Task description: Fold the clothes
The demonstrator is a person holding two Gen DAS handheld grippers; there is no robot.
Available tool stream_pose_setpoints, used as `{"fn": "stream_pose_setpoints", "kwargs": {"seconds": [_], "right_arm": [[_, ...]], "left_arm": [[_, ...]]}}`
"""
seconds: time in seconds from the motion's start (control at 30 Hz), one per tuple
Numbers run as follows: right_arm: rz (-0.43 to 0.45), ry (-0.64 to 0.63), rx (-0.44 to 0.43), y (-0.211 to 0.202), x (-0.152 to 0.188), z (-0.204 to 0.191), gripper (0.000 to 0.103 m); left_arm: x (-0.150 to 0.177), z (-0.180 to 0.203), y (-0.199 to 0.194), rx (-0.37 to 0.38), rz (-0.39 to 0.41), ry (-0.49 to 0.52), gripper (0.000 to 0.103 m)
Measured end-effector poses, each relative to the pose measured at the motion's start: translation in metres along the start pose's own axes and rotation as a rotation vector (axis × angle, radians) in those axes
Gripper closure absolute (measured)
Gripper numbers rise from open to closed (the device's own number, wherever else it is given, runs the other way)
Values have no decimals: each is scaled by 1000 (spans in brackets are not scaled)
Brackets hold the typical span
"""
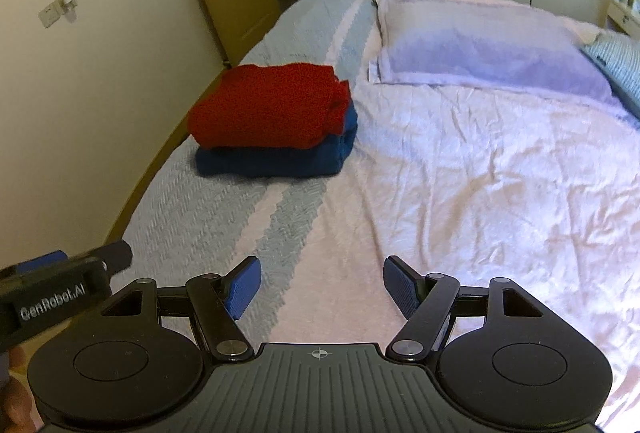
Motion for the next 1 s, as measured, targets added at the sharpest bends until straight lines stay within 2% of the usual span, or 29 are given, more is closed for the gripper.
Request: {"fn": "stream_pose_setpoints", "kwargs": {"seconds": [0.37,0.6,1.0], "right_arm": [[-24,66,51,54,-18,-44,32],[-46,114,92,72,-28,-40,32],[-75,78,111,101,-54,-40,32]], "left_arm": [[-35,-27,60,62,-39,102,36],[-50,-24,83,107,-65,135,36],[-78,-20,121,120,-93,124,36]]}}
Point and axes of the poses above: each gripper's, at about its wrist camera, not at the fingertips, and y roughly the way its jaws point, z to its right, x to its underside, the point moved 1 cm from there along y, roughly the way its jaws point, and after that the axes turned 2 degrees about -y, right-handed, at the moved point
